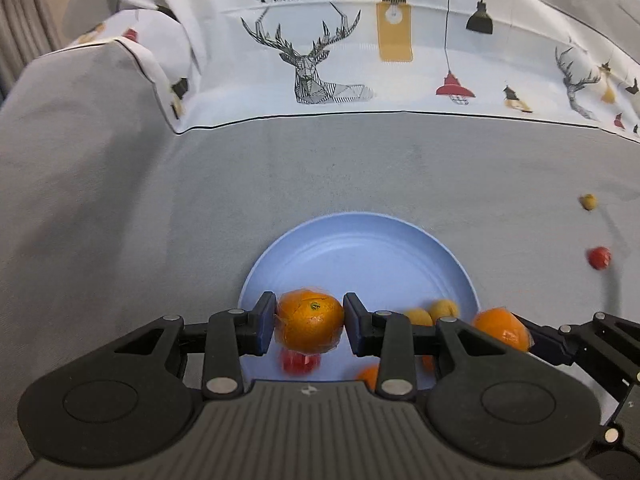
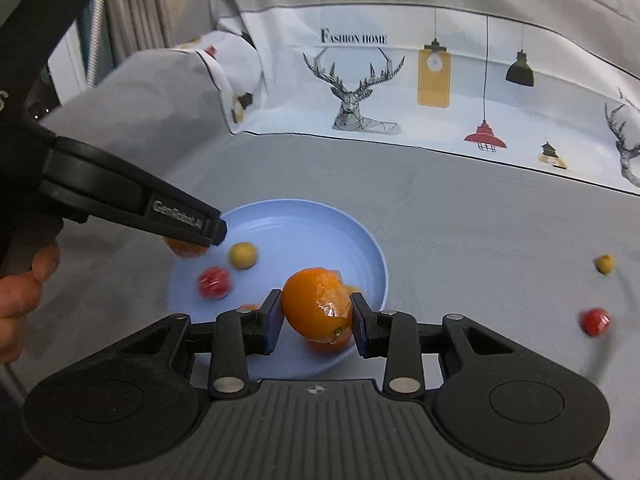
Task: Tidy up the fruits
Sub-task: 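Carry both tangerines to the blue plate and open both tools, then grasp a red wrapped fruit with the left tool while the right tool grasps a yellow fruit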
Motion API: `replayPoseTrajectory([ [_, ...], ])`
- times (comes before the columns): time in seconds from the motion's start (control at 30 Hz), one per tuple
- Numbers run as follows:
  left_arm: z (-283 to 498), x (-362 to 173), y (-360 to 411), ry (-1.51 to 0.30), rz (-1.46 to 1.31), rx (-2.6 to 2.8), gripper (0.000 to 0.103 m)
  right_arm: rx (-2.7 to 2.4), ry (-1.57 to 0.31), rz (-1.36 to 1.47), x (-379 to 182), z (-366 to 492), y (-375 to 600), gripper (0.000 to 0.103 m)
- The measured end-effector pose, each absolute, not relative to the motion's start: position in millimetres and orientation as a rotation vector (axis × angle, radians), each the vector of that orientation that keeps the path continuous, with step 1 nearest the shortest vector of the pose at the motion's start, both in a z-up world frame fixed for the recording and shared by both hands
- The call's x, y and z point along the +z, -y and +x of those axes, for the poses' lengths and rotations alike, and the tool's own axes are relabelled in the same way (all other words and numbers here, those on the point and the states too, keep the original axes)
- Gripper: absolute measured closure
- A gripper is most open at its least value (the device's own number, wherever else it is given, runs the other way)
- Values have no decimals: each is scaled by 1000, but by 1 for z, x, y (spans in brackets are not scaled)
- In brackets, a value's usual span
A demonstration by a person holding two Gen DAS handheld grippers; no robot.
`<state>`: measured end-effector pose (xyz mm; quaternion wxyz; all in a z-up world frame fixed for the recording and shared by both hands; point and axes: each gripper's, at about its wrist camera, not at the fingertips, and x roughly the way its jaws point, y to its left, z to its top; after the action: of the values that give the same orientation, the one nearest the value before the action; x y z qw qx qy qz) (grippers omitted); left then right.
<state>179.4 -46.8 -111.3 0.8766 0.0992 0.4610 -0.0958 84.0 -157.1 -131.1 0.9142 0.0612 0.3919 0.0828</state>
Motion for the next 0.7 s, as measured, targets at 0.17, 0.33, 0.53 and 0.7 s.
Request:
replayPoseTrajectory([
  [0.17,201,-126,49,-942,223,-213,62,192,-821,103,-150,116,151,65],
  [0.33,190,-118,50,-808,259,-249,0,208,-869,83,-154,131,151,21],
  [0.53,145,-82,31,-795,251,-200,0,126,-879,106,-115,68,175,6],
  [0.7,80,-49,11,-816,211,-186,0,55,-825,126,-66,-16,188,4],
])
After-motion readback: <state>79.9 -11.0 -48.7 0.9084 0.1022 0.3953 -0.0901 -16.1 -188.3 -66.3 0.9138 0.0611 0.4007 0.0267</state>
